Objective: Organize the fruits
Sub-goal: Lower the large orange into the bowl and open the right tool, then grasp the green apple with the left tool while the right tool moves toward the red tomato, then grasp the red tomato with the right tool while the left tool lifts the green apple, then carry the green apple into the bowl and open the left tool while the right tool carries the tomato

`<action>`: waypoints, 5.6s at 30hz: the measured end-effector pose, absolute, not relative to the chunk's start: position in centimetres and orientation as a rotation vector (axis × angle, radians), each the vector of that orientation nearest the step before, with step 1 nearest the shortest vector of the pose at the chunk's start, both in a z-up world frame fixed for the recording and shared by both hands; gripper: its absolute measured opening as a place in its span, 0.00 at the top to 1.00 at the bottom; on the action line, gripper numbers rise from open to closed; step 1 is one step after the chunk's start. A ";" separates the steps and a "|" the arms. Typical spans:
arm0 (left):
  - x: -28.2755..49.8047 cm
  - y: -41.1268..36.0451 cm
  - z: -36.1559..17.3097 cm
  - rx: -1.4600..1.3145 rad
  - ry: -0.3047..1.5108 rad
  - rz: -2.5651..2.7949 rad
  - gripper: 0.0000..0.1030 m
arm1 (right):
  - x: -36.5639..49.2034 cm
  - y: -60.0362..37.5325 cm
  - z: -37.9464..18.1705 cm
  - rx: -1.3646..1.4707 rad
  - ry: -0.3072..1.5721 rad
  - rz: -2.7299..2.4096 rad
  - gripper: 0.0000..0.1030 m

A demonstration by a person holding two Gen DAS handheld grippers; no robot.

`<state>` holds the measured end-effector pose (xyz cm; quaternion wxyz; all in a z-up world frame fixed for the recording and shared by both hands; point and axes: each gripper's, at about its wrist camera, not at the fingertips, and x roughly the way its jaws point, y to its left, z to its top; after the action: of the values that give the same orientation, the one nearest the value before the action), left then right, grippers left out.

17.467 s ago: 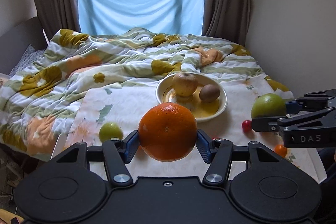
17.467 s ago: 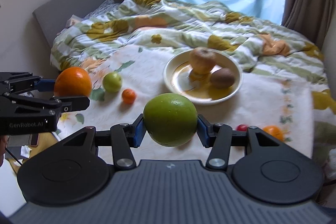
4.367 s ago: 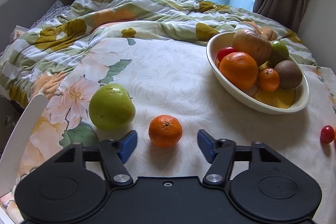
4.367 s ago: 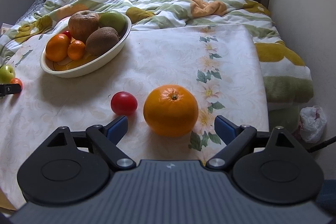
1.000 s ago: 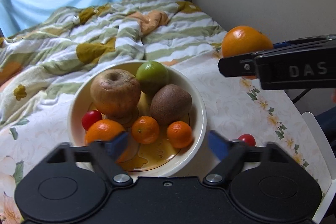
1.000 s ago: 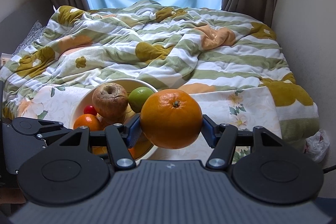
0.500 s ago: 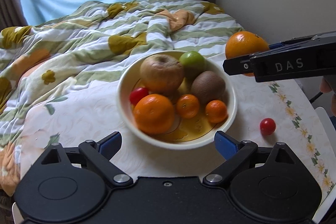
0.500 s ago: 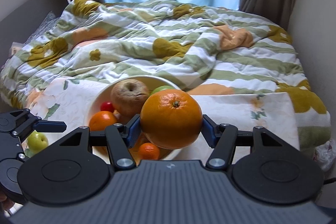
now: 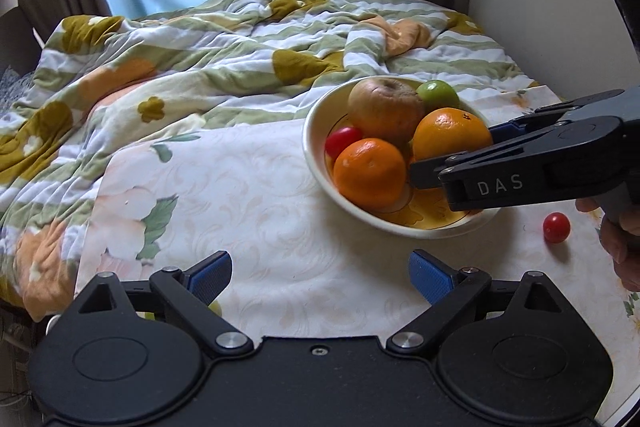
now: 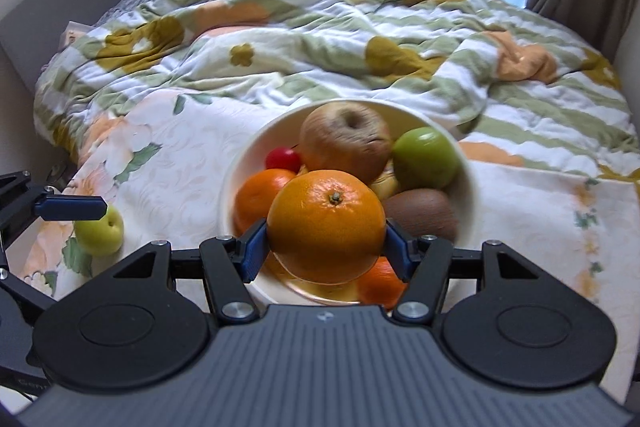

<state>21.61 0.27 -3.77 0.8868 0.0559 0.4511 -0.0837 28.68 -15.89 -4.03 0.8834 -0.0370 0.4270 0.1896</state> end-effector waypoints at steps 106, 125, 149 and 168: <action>21.4 9.7 -7.6 0.103 0.972 -0.162 0.40 | 23.1 -23.1 -9.9 0.058 0.979 -0.129 0.53; 15.1 3.2 0.1 0.017 0.811 -0.044 0.40 | 19.3 -24.3 -4.9 0.001 0.908 0.098 0.53; 22.6 -3.6 3.3 0.028 0.719 -0.180 0.41 | 23.5 -25.4 2.8 -0.047 0.751 0.211 0.53; 29.4 -6.3 -3.1 0.110 0.873 -0.328 0.41 | 29.6 -24.5 0.0 0.011 0.831 0.149 0.53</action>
<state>29.43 -6.34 -3.09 0.8918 0.0532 0.4207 -0.1579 29.58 -24.48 -0.02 0.9121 0.0055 0.4034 0.0725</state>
